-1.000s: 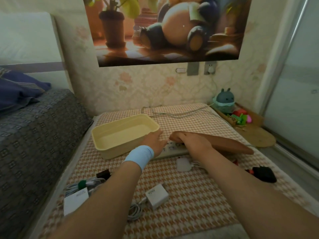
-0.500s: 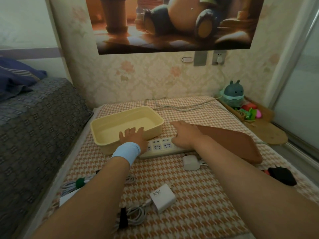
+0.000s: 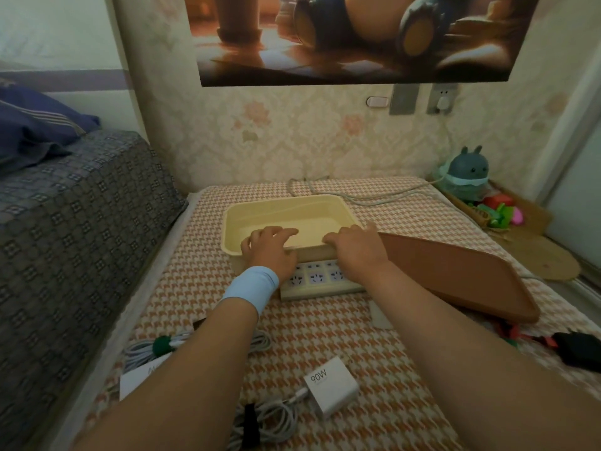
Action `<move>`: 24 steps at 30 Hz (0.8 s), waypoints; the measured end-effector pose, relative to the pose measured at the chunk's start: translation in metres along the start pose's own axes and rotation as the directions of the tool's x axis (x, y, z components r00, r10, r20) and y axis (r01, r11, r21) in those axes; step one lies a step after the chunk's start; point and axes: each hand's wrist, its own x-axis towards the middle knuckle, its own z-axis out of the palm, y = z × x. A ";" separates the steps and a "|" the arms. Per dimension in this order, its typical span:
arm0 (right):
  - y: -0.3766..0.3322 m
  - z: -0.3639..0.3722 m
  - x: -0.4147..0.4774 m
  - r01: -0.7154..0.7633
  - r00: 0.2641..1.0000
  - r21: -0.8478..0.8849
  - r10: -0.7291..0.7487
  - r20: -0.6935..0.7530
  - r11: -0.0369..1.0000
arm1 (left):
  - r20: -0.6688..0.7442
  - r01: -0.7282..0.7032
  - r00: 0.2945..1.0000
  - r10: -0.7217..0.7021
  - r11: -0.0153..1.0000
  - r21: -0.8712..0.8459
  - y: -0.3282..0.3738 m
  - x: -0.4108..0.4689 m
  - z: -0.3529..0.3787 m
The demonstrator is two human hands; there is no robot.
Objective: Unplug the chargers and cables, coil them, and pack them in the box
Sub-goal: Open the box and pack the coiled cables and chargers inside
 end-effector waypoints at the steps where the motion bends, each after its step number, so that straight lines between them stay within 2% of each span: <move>1: 0.004 0.001 -0.003 -0.015 1.000 0.001 0.015 -0.006 1.000 | 0.033 -0.005 0.999 0.004 1.000 0.013 0.001 0.001 0.000; 5: 0.010 -0.001 -0.010 -0.008 0.999 0.032 0.007 0.052 0.999 | 0.269 -0.065 0.962 0.038 0.994 0.092 0.009 0.001 -0.002; 9: 0.005 -0.010 -0.022 0.057 0.997 0.144 -0.064 0.047 0.988 | 0.207 -0.155 0.970 0.127 0.979 0.130 0.007 -0.011 -0.013; 13: -0.004 -0.025 -0.041 0.153 0.988 0.292 -0.156 -0.013 0.944 | 0.162 -0.249 0.957 0.241 0.968 0.028 0.003 -0.044 -0.024; 17: -0.026 -0.046 -0.068 0.144 0.958 0.478 -0.243 0.152 0.867 | 0.242 -0.226 0.947 0.210 0.973 0.041 -0.002 -0.076 -0.043; 19: -0.039 -0.052 -0.082 0.134 0.901 0.559 -0.336 0.276 0.819 | 0.296 -0.197 0.939 0.177 0.980 0.037 0.000 -0.090 -0.060; 21: -0.052 -0.059 -0.096 0.121 0.808 0.609 -0.434 0.397 0.784 | 0.386 -0.179 0.910 0.150 0.983 0.040 0.003 -0.104 -0.078; 24: -0.068 -0.065 -0.113 0.180 0.649 0.535 -0.508 0.566 0.826 | 0.569 -0.169 0.813 0.121 0.985 0.032 0.004 -0.127 -0.094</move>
